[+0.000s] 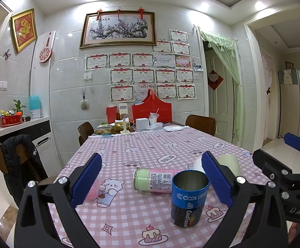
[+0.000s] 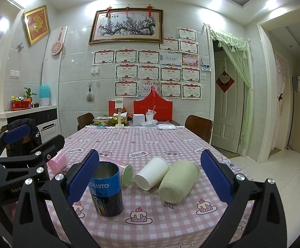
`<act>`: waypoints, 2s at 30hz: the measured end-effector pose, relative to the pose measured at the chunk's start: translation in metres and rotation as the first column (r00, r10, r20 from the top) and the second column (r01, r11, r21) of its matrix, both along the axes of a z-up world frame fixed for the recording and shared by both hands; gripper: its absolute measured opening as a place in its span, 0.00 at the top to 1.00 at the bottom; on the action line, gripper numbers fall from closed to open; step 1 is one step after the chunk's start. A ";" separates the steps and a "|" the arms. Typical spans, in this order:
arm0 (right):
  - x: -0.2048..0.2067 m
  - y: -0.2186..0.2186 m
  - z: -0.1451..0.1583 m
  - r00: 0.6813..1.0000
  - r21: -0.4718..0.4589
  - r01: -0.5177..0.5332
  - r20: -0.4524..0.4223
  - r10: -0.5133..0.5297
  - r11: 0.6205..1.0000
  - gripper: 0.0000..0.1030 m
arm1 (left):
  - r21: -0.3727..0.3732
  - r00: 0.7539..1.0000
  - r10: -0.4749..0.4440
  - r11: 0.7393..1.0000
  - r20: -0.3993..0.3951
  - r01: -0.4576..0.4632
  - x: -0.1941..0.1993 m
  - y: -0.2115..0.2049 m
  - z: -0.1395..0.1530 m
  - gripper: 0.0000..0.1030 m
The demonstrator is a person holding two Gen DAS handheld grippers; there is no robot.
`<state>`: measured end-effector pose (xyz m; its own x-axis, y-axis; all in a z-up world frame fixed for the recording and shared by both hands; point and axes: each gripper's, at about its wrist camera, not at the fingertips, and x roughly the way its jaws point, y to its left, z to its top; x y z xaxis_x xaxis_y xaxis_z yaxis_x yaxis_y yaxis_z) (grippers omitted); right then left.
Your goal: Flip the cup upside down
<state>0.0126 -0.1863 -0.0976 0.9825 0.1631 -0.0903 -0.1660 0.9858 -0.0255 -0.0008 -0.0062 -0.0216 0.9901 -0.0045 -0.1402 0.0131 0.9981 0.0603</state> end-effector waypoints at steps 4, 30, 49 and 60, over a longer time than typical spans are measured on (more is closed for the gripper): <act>0.000 0.000 -0.001 1.000 0.000 -0.001 -0.002 0.001 1.000 0.08 | -0.001 1.000 0.000 1.000 -0.001 0.000 0.000 0.000 0.000 0.07; -0.001 0.001 -0.001 1.000 -0.002 0.001 -0.004 -0.001 1.000 0.08 | -0.003 1.000 0.002 1.000 -0.005 -0.002 0.001 0.001 -0.001 0.07; -0.001 0.001 -0.001 1.000 -0.001 0.001 -0.005 -0.001 1.000 0.08 | -0.005 1.000 0.003 1.000 -0.008 -0.003 0.002 0.002 -0.001 0.07; 0.002 0.004 -0.006 1.000 -0.004 0.001 -0.013 -0.001 1.000 0.08 | -0.001 1.000 0.009 1.000 -0.013 -0.009 0.004 0.002 -0.002 0.07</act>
